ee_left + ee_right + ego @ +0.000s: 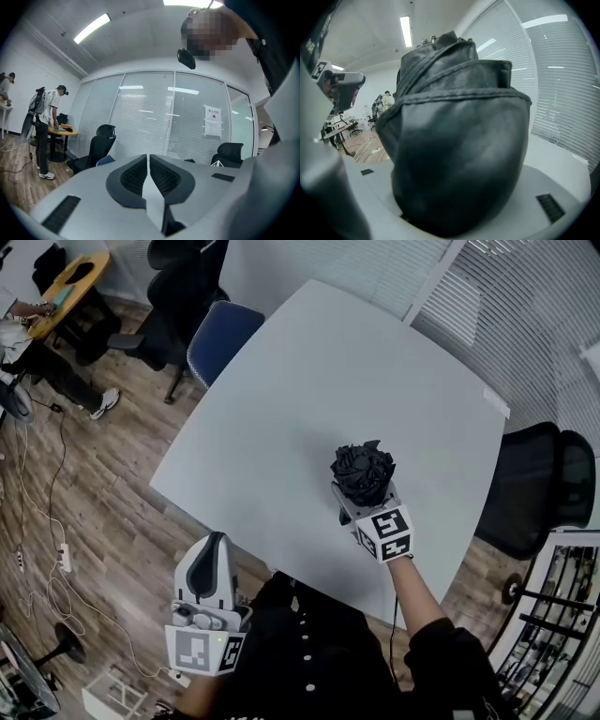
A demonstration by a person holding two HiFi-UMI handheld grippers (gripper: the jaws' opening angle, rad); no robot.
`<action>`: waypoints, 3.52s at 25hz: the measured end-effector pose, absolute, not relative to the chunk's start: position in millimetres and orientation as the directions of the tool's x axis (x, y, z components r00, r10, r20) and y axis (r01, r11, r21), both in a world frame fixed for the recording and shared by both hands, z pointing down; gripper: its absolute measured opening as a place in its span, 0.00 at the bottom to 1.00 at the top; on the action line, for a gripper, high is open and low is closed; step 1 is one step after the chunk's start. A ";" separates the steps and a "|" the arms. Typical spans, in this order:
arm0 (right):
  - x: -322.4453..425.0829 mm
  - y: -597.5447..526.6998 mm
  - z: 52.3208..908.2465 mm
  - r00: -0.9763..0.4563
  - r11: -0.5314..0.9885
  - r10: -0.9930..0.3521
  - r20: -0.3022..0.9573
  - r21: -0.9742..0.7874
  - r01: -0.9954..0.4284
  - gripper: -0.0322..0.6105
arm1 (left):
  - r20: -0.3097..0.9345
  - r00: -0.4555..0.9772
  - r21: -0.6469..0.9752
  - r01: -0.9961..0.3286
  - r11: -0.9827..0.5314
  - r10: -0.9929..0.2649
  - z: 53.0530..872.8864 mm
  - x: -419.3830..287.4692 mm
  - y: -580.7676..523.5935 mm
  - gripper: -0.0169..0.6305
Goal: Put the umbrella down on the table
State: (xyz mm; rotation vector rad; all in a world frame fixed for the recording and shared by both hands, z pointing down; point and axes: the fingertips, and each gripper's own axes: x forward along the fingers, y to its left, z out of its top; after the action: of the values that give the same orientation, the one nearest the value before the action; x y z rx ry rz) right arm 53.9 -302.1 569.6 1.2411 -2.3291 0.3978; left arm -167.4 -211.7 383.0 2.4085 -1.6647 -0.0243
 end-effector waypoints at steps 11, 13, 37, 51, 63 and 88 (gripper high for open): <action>28.5 -314.3 622.9 -0.455 0.598 -0.620 0.640 0.010 -0.802 0.46 | 0.118 0.350 0.186 -0.927 -0.325 -0.929 386.7 -169.4 -204.6 0.07; 23.0 -315.8 628.7 -0.450 0.606 -0.606 0.656 0.014 -0.796 0.46 | 0.119 0.348 0.187 -0.928 -0.323 -0.930 386.4 -170.9 -204.8 0.07; -35.7 -345.4 697.2 -0.366 0.718 -0.469 0.804 0.106 -0.688 0.47 | 0.154 0.337 0.198 -0.931 -0.305 -0.929 398.0 -180.3 -210.0 0.07; -56.4 -336.0 742.1 -0.257 0.842 -0.313 0.914 0.141 -0.521 0.47 | 0.173 0.320 0.204 -0.937 -0.284 -0.931 403.7 -187.3 -213.7 0.07; -55.7 -333.6 751.4 -0.271 0.849 -0.193 0.943 0.022 -0.527 0.51 | 0.175 0.318 0.205 -0.937 -0.281 -0.932 403.9 -181.5 -218.2 0.07; -34.8 -336.2 663.6 -0.461 0.769 -0.410 0.787 0.027 -0.639 0.61 | 0.130 0.380 0.201 -0.915 -0.351 -0.916 388.0 -145.0 -220.5 0.07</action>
State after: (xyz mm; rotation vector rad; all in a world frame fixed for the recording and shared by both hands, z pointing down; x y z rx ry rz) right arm -34.8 -336.2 663.6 0.7813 -2.1185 0.3455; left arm -145.0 -220.5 388.0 2.4007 -1.6268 -0.0076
